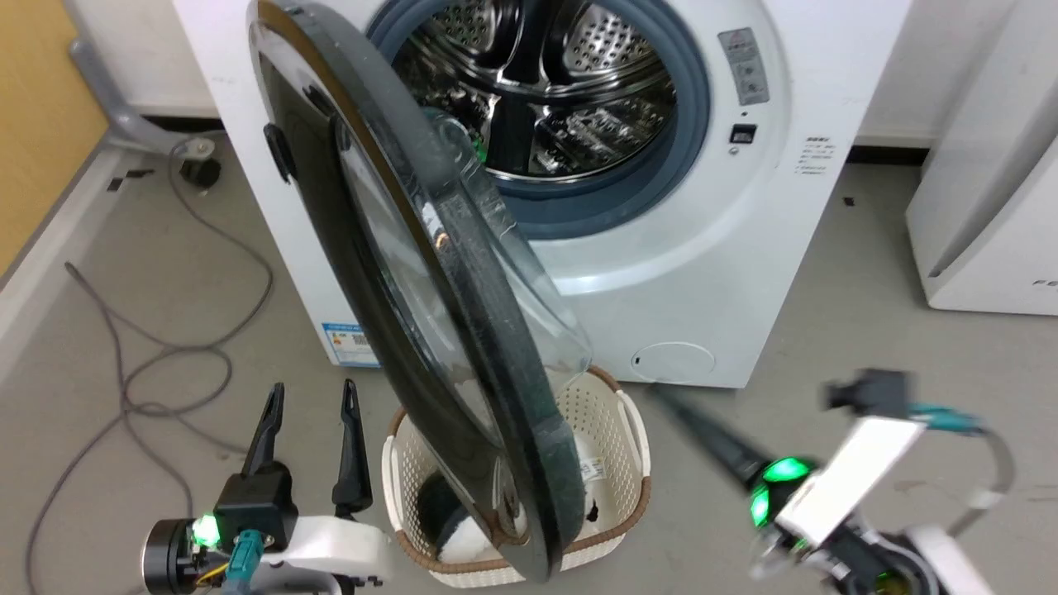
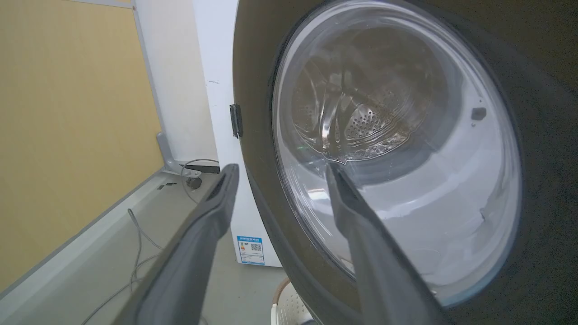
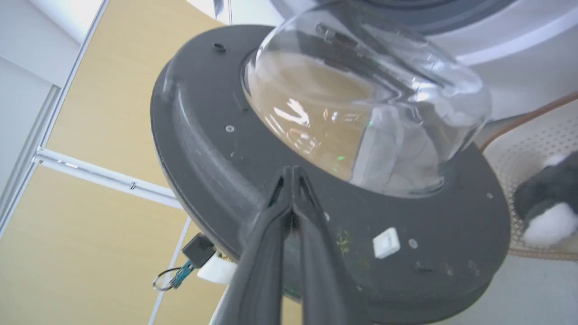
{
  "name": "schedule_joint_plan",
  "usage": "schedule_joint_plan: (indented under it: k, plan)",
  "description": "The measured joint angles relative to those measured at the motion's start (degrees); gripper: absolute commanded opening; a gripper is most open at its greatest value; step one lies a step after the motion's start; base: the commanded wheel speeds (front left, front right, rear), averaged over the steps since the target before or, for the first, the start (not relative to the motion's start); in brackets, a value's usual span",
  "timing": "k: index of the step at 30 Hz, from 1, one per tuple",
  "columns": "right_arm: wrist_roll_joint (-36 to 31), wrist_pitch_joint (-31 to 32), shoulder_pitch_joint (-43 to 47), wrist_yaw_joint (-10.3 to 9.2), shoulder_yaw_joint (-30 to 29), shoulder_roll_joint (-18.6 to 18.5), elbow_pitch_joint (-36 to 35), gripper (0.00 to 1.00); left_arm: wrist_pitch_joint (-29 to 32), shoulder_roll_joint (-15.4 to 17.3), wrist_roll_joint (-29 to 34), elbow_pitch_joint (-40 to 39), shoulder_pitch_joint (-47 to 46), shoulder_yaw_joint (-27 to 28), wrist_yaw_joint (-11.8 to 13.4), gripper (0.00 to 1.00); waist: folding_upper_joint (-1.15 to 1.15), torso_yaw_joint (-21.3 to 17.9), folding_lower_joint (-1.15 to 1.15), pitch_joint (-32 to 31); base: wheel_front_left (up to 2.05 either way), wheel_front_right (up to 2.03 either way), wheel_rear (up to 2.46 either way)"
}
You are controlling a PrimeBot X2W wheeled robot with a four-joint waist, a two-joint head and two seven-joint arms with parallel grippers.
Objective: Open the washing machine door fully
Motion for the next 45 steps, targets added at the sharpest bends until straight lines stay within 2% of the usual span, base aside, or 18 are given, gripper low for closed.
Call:
schedule_joint_plan:
  k: [5,10,12,14,16,20,24,29,39,40,41,45]
  plan:
    - [-10.2,-16.4,0.3,0.00,-5.0,-0.7,-2.0,0.00,0.0,0.0,0.0,0.2,0.8,0.3,0.0,1.00,0.00,-1.1,0.00,-1.2,0.00,0.00,0.00]
    - [-22.0,-33.1,0.3,0.00,-5.8,-3.2,-2.3,0.00,0.0,0.0,0.0,0.2,0.8,0.5,-0.2,1.00,0.00,-2.2,0.00,-1.6,0.00,0.00,0.00]
    - [-28.8,-37.1,0.3,0.01,-6.1,-4.9,-1.6,0.00,0.0,0.0,0.0,0.2,0.9,0.6,-0.2,1.00,0.00,-2.6,0.00,-1.8,0.00,0.00,0.00]
    - [-34.7,-38.3,0.3,0.01,-8.5,-5.0,-0.8,0.00,0.0,0.0,0.0,0.1,1.0,0.9,-0.1,1.00,0.00,-3.1,0.00,-1.9,0.00,0.00,0.00]
    - [-43.6,-38.5,0.4,0.01,-12.0,-4.7,-0.9,0.00,0.0,0.0,0.0,-0.1,1.2,1.0,-0.1,1.00,0.00,-3.5,0.00,-1.9,0.00,0.00,0.00]
    - [-60.3,-38.5,1.8,0.02,-18.6,-2.0,-5.1,0.00,0.0,0.0,0.0,-0.3,1.4,1.2,-0.1,1.00,0.00,-4.2,0.00,-1.6,0.00,0.00,0.00]
    - [-72.1,-38.5,5.4,0.09,-21.6,0.6,-7.8,0.00,0.0,0.0,-0.1,-0.3,1.5,1.3,-0.1,1.00,0.00,-4.3,0.00,-1.4,0.00,0.00,0.00]
    - [-77.7,-38.5,9.3,0.09,-22.7,2.2,-7.9,0.00,0.0,0.0,-0.1,-0.3,1.5,1.3,-0.1,1.00,0.00,-4.2,0.00,-1.4,0.00,0.00,0.00]
    - [-80.9,-38.5,14.9,0.09,-23.2,7.0,-4.5,0.00,0.0,0.0,-0.1,0.0,1.5,1.3,-0.1,1.00,0.00,-4.0,0.01,-1.8,0.00,0.00,0.00]
    - [-80.9,-38.5,15.1,0.09,-23.2,7.2,-3.7,0.30,0.0,0.0,-0.1,0.0,1.5,1.3,-0.1,1.00,0.00,-3.9,0.01,-1.9,0.00,0.00,0.00]
    - [-81.0,-38.5,15.5,0.09,-23.2,7.4,-3.0,1.00,0.0,0.0,-0.1,0.1,1.5,1.2,-0.1,1.00,0.00,-3.9,0.01,-1.9,0.00,0.00,0.00]
    - [-82.5,-38.5,15.8,0.09,-22.8,7.8,-1.4,1.00,0.0,0.0,-0.1,0.3,1.5,1.2,-0.1,1.00,0.00,-3.9,0.01,-2.0,0.00,0.00,0.00]
